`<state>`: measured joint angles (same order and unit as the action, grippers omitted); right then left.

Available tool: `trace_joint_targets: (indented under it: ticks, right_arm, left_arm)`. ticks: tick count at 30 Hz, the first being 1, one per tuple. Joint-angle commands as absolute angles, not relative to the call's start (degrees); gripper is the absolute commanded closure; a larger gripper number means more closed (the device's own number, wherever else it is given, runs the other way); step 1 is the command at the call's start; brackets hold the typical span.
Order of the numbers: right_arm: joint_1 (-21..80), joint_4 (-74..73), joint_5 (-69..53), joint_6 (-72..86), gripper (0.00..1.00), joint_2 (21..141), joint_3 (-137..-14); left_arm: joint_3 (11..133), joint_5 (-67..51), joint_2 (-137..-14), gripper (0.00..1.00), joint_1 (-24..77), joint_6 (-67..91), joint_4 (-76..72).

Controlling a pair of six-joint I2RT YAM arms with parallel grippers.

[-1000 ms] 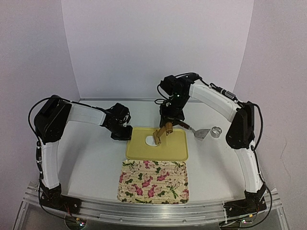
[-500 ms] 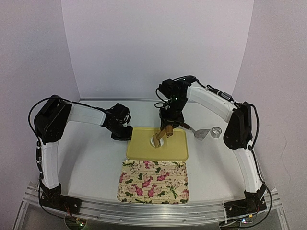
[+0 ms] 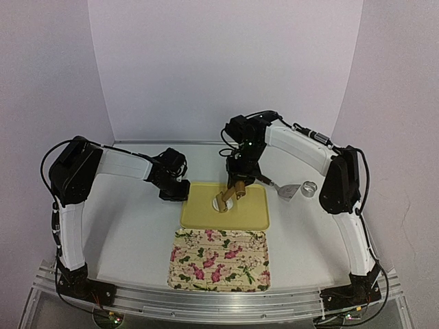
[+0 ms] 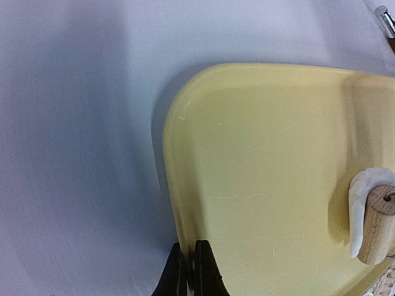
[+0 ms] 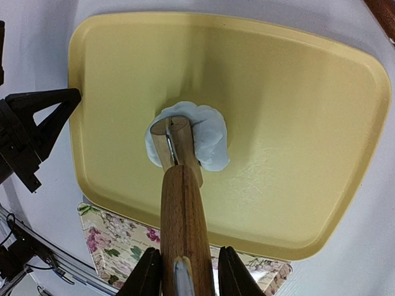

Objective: Roll out the dumpling wrappers from the dough

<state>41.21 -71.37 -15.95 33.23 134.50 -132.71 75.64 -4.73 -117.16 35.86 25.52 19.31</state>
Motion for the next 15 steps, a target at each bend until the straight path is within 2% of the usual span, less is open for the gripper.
trace_joint_targets:
  ticks: [1, 15]
  right_arm:
    - [40.3, -75.3, -12.2, 34.0, 1.0, 140.4, -132.1]
    - [40.2, -71.5, -17.2, 34.1, 1.0, 144.7, -134.1]
  left_arm:
    - [74.0, -6.9, -116.7, 1.0, 37.1, 24.9, 21.9]
    - [73.4, -9.3, -116.6, 1.0, 37.2, 25.0, 20.3]
